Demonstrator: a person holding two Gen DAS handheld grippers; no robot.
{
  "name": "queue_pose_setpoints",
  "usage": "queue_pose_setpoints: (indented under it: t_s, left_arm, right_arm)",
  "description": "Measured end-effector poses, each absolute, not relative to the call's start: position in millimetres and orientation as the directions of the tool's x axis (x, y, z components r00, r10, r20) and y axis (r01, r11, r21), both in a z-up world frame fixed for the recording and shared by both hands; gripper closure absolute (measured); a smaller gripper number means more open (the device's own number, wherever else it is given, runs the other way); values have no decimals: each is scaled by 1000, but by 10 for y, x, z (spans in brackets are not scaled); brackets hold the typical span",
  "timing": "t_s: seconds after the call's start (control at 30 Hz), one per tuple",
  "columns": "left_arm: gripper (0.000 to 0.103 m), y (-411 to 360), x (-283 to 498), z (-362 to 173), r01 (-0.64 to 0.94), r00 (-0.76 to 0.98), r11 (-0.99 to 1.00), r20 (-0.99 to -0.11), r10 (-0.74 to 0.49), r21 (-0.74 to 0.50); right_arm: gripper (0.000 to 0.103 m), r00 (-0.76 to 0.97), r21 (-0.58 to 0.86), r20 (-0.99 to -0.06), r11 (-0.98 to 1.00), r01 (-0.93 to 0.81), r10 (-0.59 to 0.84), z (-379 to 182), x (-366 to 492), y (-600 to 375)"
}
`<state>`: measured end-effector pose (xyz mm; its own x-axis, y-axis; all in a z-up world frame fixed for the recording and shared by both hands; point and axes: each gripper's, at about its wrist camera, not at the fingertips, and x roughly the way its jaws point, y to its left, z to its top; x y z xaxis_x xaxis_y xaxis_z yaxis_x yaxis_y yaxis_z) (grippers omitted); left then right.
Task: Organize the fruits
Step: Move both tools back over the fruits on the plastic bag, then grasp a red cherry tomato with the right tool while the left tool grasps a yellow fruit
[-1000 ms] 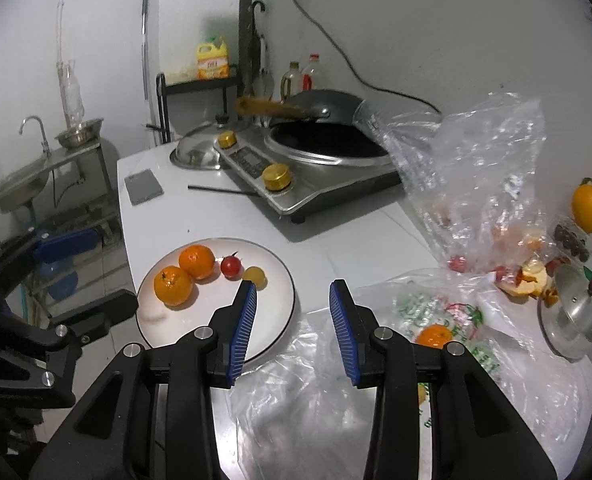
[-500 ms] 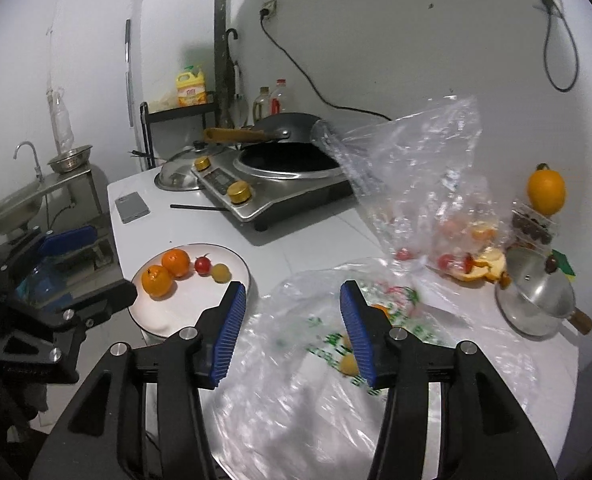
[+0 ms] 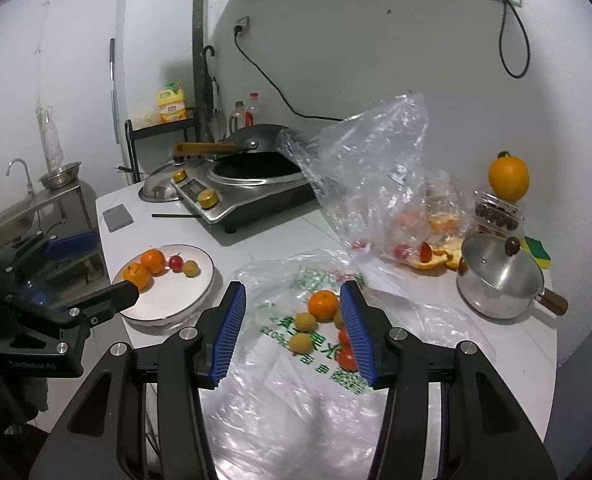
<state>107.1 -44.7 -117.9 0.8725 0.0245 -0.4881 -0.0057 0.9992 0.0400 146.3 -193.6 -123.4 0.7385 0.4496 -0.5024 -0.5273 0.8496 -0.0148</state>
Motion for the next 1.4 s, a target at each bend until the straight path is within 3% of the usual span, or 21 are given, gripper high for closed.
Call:
queue_pose_setpoints:
  t_s: [1.0, 1.4]
  left_arm:
    - [11, -915, 1848, -1658, 111, 807, 992, -588, -55, 59]
    - [13, -1032, 2061, -1879, 154, 769, 987, -632, -91, 46]
  right_arm:
    - [52, 645, 42, -632, 850, -525, 430, -1965, 2243, -2201]
    - [64, 567, 32, -719, 834, -550, 402, -2307, 2442, -2119]
